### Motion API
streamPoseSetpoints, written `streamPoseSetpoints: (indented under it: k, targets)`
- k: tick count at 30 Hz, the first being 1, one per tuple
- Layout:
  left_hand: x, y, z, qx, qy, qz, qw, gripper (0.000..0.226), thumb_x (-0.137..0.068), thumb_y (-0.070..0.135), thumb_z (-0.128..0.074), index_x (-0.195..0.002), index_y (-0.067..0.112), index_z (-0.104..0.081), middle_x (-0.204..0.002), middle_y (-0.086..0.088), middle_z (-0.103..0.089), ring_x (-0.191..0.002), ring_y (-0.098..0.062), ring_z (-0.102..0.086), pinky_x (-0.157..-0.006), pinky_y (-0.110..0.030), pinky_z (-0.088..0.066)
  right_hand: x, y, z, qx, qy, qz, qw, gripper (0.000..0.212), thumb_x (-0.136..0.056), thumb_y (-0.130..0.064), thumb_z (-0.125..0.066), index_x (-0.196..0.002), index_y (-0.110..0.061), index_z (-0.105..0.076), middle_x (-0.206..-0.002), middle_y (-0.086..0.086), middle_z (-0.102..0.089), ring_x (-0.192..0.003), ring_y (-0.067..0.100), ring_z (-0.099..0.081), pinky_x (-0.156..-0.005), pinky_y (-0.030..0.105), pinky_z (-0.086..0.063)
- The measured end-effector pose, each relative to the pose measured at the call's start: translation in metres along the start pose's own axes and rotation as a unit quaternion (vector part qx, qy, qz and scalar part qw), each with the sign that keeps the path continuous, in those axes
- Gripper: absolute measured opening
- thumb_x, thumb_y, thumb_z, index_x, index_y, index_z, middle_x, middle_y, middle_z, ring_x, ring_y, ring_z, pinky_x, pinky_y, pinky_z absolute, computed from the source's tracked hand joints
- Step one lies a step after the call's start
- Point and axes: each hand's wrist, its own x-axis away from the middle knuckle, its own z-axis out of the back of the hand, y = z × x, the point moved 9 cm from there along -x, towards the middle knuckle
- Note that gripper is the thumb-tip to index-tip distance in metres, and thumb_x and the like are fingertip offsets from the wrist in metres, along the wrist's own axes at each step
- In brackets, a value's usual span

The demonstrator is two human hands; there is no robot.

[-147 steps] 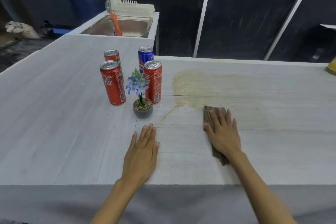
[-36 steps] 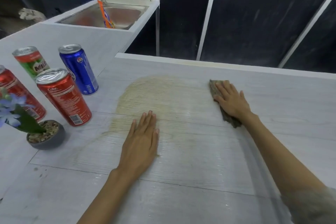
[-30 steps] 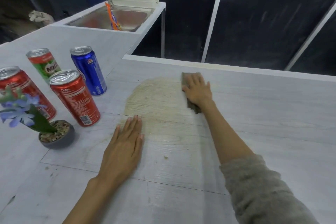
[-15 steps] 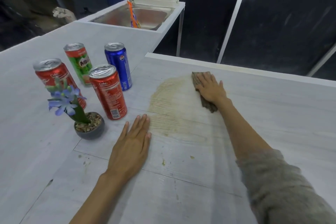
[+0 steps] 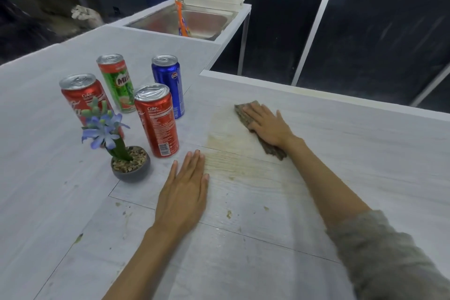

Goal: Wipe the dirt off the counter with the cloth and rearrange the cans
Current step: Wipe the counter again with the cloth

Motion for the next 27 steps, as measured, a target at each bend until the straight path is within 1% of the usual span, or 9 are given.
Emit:
streamPoseSetpoints:
  k: [2,5,9,11,14,16,22,25,27]
  targets:
    - [0.000,0.000,0.000,0.006,-0.001,0.000,1.000,0.052,-0.098,0.034,-0.011,-0.146,0.020,0.000,-0.156,0.006,0.000,-0.140,0.000,0.009,-0.115,-0.025,0.011,-0.011,-0.027,-0.005,0.011,0.002,-0.010,1.000,0.051,-0.100,-0.035,-0.019,-0.148,-0.034,-0.002,-0.159,-0.006,0.007,-0.146,0.018,0.009,-0.116,0.049,0.007]
    - [0.001,0.000,0.002,0.000,0.008,0.001,1.000,0.051,-0.098,0.032,-0.012,-0.146,0.018,-0.003,-0.157,0.004,-0.003,-0.143,-0.004,0.003,-0.115,-0.025,0.009,0.015,-0.080,-0.024,0.011,0.002,0.062,0.998,0.052,-0.099,-0.037,-0.020,-0.147,-0.036,-0.001,-0.158,-0.010,0.006,-0.146,0.015,0.011,-0.116,0.048,0.009]
    - [0.002,0.000,0.005,-0.005,0.008,-0.001,1.000,0.051,-0.098,0.031,-0.013,-0.146,0.016,-0.006,-0.157,0.002,-0.006,-0.144,-0.007,0.000,-0.116,-0.025,0.008,0.108,-0.075,-0.028,-0.024,0.035,0.152,0.987,0.053,-0.092,-0.052,-0.017,-0.137,-0.054,0.009,-0.150,-0.029,0.014,-0.141,0.000,0.016,-0.111,0.036,0.017]
    - [0.001,0.000,0.003,-0.004,-0.002,-0.005,1.000,0.051,-0.098,0.030,-0.013,-0.146,0.015,-0.006,-0.157,0.002,-0.006,-0.144,-0.007,0.000,-0.115,-0.026,0.009,0.126,-0.029,-0.018,-0.029,0.036,0.114,0.992,0.053,-0.090,-0.050,-0.021,-0.134,-0.059,0.008,-0.149,-0.031,0.013,-0.142,0.001,0.011,-0.112,0.038,0.013]
    - [-0.001,0.001,0.003,0.010,-0.019,-0.001,1.000,0.050,-0.099,0.029,-0.014,-0.146,0.014,-0.008,-0.157,0.002,-0.007,-0.144,-0.008,0.000,-0.116,-0.027,0.008,0.105,0.041,0.001,-0.003,0.029,-0.056,0.998,0.053,-0.098,-0.033,-0.025,-0.144,-0.043,0.000,-0.157,-0.013,0.007,-0.146,0.015,0.005,-0.116,0.048,0.006]
    - [0.000,0.002,0.004,0.022,-0.035,0.000,0.999,0.050,-0.099,0.029,-0.014,-0.147,0.015,-0.008,-0.157,0.002,-0.006,-0.144,-0.007,0.000,-0.117,-0.028,0.008,0.082,0.035,0.005,0.001,0.034,-0.116,0.993,0.052,-0.099,-0.033,-0.022,-0.148,-0.032,-0.004,-0.159,-0.006,0.005,-0.146,0.019,0.006,-0.116,0.051,0.003]
    - [0.042,-0.014,0.027,0.058,-0.038,-0.032,0.997,0.050,-0.099,0.032,-0.014,-0.146,0.022,-0.004,-0.155,0.013,0.000,-0.139,0.005,0.008,-0.114,-0.017,0.010,0.101,-0.113,-0.037,0.014,0.043,0.052,0.998,0.054,-0.098,-0.037,-0.021,-0.146,-0.038,0.002,-0.157,-0.013,0.009,-0.145,0.012,0.013,-0.115,0.046,0.009]
    - [0.078,-0.034,0.038,0.080,-0.054,-0.044,0.994,0.052,-0.094,0.041,-0.010,-0.144,0.029,-0.002,-0.150,0.022,0.001,-0.136,0.014,0.009,-0.109,-0.007,0.015,0.164,-0.120,-0.044,-0.012,0.045,0.127,0.991,0.054,-0.096,-0.043,-0.021,-0.139,-0.051,0.012,-0.152,-0.025,0.016,-0.141,0.003,0.020,-0.112,0.036,0.019]
    - [0.089,-0.048,0.041,0.073,-0.064,-0.048,0.994,0.052,-0.093,0.041,-0.010,-0.143,0.029,-0.001,-0.150,0.023,0.001,-0.136,0.013,0.009,-0.110,-0.007,0.015,0.180,-0.099,-0.041,-0.020,0.024,0.117,0.993,0.054,-0.097,-0.045,-0.023,-0.135,-0.057,0.013,-0.151,-0.029,0.016,-0.141,-0.001,0.021,-0.111,0.032,0.022]
